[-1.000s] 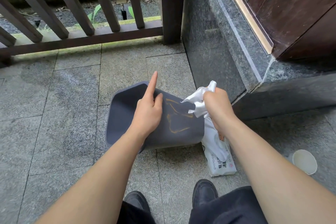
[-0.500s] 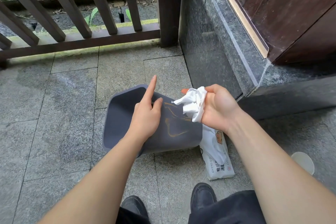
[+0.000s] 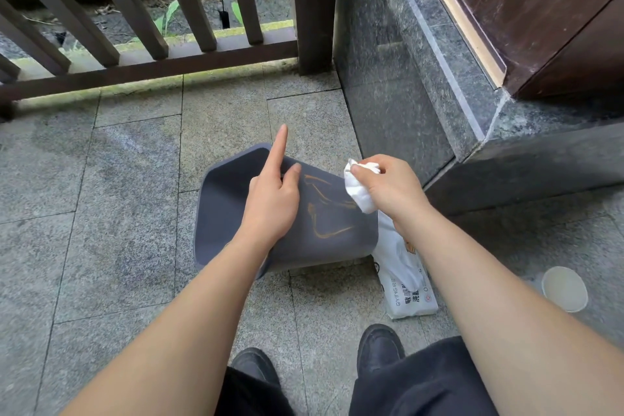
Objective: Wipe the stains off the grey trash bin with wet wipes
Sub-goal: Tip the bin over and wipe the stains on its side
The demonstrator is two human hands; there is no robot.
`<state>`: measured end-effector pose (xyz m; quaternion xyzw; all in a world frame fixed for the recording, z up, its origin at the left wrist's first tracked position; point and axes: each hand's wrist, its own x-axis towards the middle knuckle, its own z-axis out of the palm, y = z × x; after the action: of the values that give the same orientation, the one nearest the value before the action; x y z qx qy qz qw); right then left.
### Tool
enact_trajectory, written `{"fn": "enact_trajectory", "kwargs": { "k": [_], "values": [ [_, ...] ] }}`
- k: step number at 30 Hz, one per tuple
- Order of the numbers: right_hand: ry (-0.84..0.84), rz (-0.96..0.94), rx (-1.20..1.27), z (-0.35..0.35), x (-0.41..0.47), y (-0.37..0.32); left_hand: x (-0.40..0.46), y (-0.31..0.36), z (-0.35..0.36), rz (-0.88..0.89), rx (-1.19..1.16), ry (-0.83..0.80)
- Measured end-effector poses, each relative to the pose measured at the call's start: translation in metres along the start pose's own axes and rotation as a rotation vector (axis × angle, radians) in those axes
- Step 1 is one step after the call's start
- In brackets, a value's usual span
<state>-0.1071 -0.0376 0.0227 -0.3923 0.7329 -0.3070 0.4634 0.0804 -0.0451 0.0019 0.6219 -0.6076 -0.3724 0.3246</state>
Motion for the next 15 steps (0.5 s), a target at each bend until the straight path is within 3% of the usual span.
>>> {"fn": "enact_trajectory", "kwargs": {
  "k": [4,9,15],
  "values": [
    [0.162,-0.012,-0.111,0.002,0.011,0.012,-0.002,0.001,-0.001,0.009,-0.001,-0.014],
    [0.305,0.031,-0.081,0.005,0.023,0.024,-0.001,0.0,-0.001,-0.007,0.005,-0.021],
    [0.117,0.188,-0.213,0.01,0.031,0.049,0.002,-0.002,-0.002,-0.033,-0.013,-0.012]
  ]
}}
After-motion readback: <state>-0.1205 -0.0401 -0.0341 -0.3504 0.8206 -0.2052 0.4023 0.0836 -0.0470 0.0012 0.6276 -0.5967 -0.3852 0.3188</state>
